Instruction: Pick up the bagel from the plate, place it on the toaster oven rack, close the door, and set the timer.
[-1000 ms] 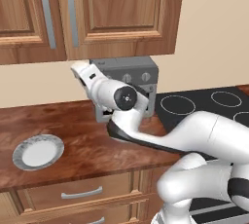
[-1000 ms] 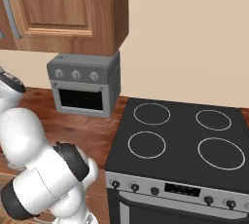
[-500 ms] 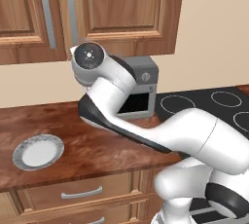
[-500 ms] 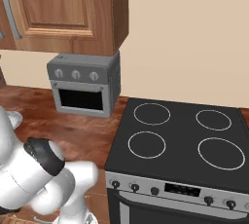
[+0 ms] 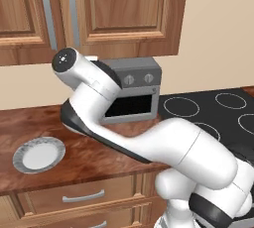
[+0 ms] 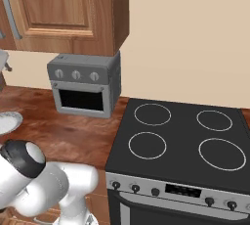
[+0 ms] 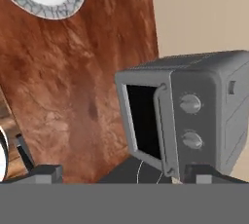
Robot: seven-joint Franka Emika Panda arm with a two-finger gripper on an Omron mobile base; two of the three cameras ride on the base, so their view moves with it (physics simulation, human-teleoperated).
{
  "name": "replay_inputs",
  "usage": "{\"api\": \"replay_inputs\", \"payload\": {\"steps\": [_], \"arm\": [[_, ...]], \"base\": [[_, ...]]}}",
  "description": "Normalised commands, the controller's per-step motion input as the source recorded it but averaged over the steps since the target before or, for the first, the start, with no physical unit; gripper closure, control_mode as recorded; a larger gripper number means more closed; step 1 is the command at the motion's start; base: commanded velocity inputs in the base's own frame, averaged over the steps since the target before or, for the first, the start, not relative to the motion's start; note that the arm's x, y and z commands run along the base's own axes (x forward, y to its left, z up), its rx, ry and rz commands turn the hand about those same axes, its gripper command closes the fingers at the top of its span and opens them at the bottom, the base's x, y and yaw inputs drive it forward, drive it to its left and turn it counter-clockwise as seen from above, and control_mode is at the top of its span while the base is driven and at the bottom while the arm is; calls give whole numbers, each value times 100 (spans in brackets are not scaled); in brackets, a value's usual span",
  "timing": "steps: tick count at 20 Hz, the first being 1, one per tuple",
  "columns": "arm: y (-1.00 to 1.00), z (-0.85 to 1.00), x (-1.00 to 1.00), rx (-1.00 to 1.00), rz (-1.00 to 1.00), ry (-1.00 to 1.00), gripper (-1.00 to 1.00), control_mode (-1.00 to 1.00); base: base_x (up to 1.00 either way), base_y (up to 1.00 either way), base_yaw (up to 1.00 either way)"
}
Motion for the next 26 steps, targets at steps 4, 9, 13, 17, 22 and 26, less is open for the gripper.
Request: {"api": "replay_inputs", "payload": {"steps": [4, 9, 13, 17, 22, 26], "arm": [[-20, -28, 0, 33, -33, -30, -100, -100], [-31, -25, 0, 39, -29, -40, -100, -100], [-31, -25, 5, 47, -25, -39, -100, -100], [-12, -11, 29, 50, -23, -23, -100, -100], [0, 0, 50, 50, -23, -6, -100, -100], [0, 0, 54, 45, -24, 0, -100, -100]], "base": [[0, 0, 0], [0, 0, 0], [0, 0, 0], [0, 0, 0], [0, 0, 0], [0, 0, 0]]}}
